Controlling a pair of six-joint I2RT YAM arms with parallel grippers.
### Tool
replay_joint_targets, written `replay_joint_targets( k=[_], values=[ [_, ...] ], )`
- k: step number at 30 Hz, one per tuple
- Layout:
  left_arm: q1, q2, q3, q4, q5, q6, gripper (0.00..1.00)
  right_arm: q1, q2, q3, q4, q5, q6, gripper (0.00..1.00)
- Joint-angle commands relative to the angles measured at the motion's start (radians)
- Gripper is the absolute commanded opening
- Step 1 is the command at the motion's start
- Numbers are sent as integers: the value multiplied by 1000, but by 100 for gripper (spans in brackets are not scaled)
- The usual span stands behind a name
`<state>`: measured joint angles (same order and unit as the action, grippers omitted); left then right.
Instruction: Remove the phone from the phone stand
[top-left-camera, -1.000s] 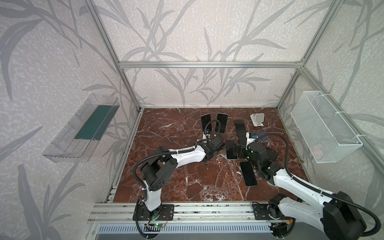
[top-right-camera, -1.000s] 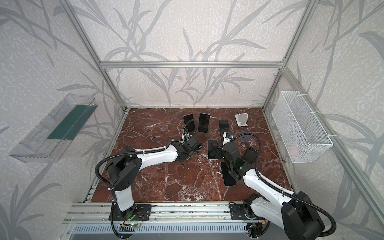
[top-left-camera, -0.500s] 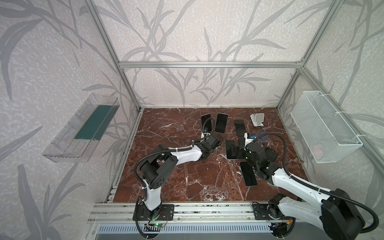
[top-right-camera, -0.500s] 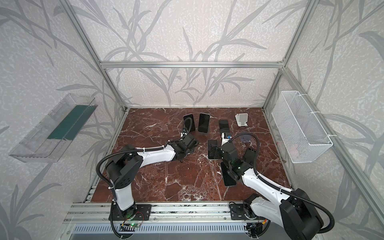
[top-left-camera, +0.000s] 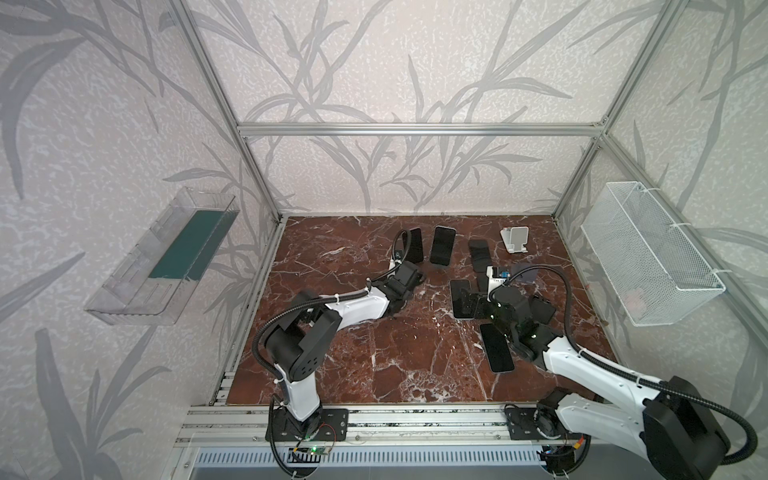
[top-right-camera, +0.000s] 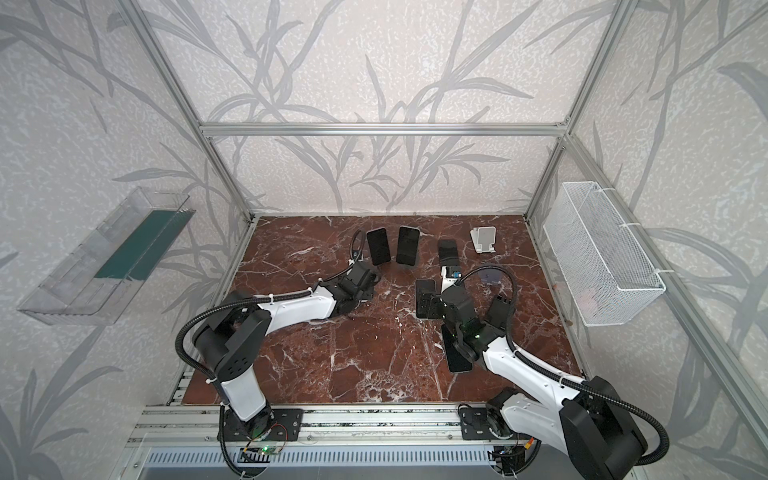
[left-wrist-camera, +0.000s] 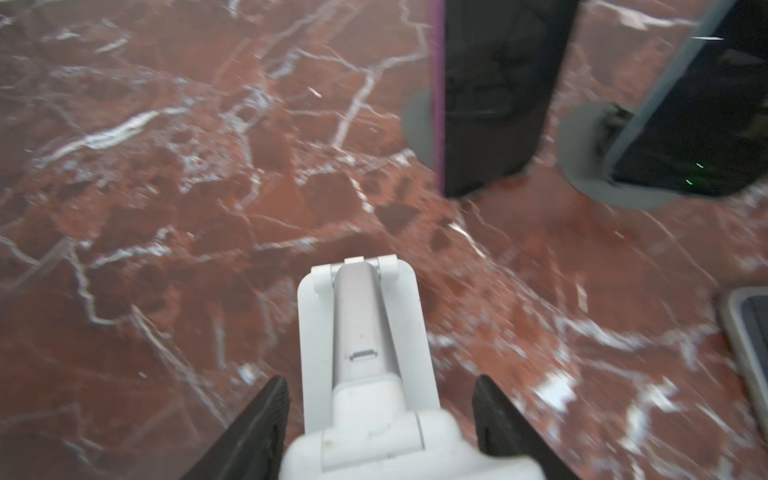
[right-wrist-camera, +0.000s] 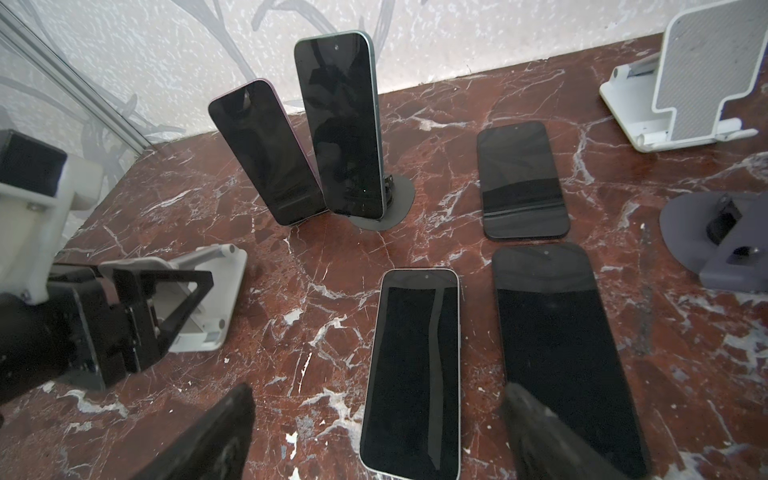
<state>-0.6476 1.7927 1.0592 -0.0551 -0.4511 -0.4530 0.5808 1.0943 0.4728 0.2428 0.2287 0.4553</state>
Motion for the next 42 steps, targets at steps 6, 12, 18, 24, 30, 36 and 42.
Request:
replay_joint_targets(
  k=[6, 12, 18, 24, 30, 36, 42],
  values=[
    [140, 78, 145, 61, 142, 206, 62, 9, 10, 13, 28, 22, -20, 92],
    [214, 153, 230, 51, 258, 237, 62, 17, 0, 15, 20, 30, -30, 92],
    [265, 164, 226, 52, 297, 243, 65, 21, 1, 17, 21, 35, -36, 92],
    [299, 172, 243, 24, 385, 281, 80, 28, 1, 19, 22, 19, -33, 92],
    [317, 130, 304, -100, 428, 311, 99, 32, 5, 15, 21, 39, -39, 92],
    [318, -116, 313, -174, 417, 268, 99, 34, 3, 3, 33, 70, -40, 92],
    [318, -440, 189, -142, 305, 78, 99, 44, -7, 6, 16, 212, -83, 93]
  ],
)
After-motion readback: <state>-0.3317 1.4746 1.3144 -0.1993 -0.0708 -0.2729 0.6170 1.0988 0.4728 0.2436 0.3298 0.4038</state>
